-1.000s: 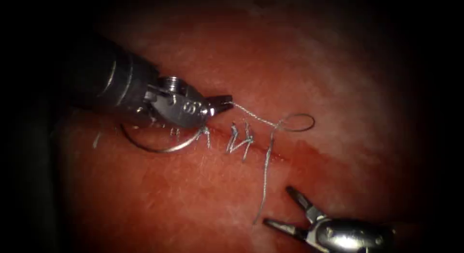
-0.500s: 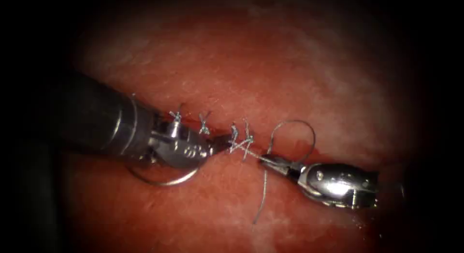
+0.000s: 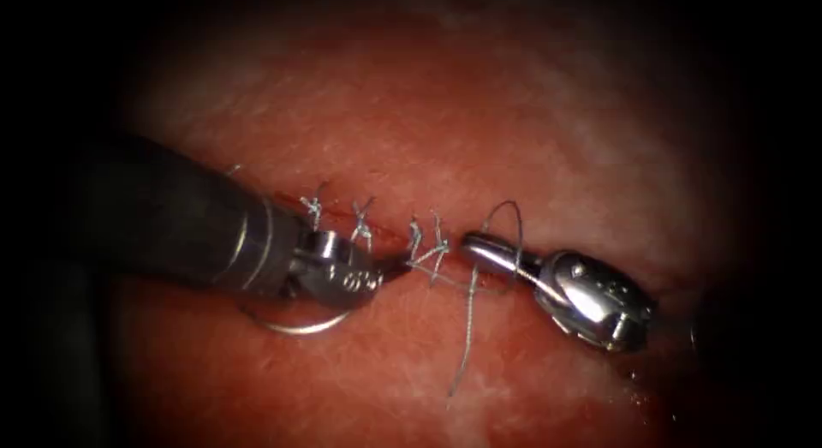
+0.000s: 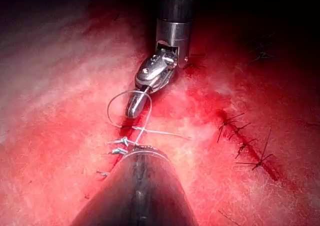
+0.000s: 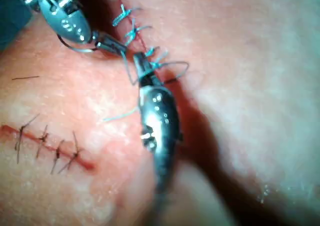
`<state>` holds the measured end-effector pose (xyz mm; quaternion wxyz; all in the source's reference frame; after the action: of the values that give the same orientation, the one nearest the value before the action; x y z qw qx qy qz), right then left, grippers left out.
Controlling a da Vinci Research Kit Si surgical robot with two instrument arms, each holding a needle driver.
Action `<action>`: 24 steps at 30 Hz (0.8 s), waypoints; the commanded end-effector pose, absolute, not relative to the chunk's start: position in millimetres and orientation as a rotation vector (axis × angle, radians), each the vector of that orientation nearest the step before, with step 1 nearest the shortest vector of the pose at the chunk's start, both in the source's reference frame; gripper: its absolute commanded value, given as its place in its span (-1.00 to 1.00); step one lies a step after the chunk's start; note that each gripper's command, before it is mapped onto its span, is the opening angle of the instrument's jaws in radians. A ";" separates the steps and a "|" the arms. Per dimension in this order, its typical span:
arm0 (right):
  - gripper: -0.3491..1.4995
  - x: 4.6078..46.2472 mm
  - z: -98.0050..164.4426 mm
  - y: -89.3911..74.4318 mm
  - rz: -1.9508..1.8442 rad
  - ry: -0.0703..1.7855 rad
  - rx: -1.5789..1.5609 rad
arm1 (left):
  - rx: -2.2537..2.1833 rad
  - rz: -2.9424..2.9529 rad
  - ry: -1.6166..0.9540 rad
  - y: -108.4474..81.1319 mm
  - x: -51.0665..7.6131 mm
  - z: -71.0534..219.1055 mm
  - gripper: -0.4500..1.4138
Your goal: Wound Closure
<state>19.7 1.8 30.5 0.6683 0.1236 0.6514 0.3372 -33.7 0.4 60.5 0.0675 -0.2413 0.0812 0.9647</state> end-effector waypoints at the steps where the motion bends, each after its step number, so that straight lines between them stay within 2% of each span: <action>1: -1.00 20.8 31.3 0.8 0.726 1.484 0.325 | -0.722 2.910 0.234 -0.7 -34.5 61.3 -1.00; 10: -1.00 22.3 32.5 1.8 0.521 1.417 0.563 | -0.684 2.940 0.249 0.1 -37.6 62.4 -1.00; 13: -0.95 22.4 32.6 2.0 0.387 1.401 0.625 | -0.685 2.944 0.246 0.6 -37.6 62.2 -1.00; 16: -0.78 22.6 32.6 1.9 0.282 1.350 0.663 | -0.689 2.949 0.240 0.9 -37.5 61.7 -1.00; 24: -0.65 22.9 31.8 0.8 0.000 1.220 0.770 | -0.691 2.960 0.238 0.5 -37.2 60.9 -1.00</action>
<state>22.2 2.0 31.4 0.7532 0.3513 0.5561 -0.0045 -36.7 1.6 60.4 0.0461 -0.2263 0.0800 0.9697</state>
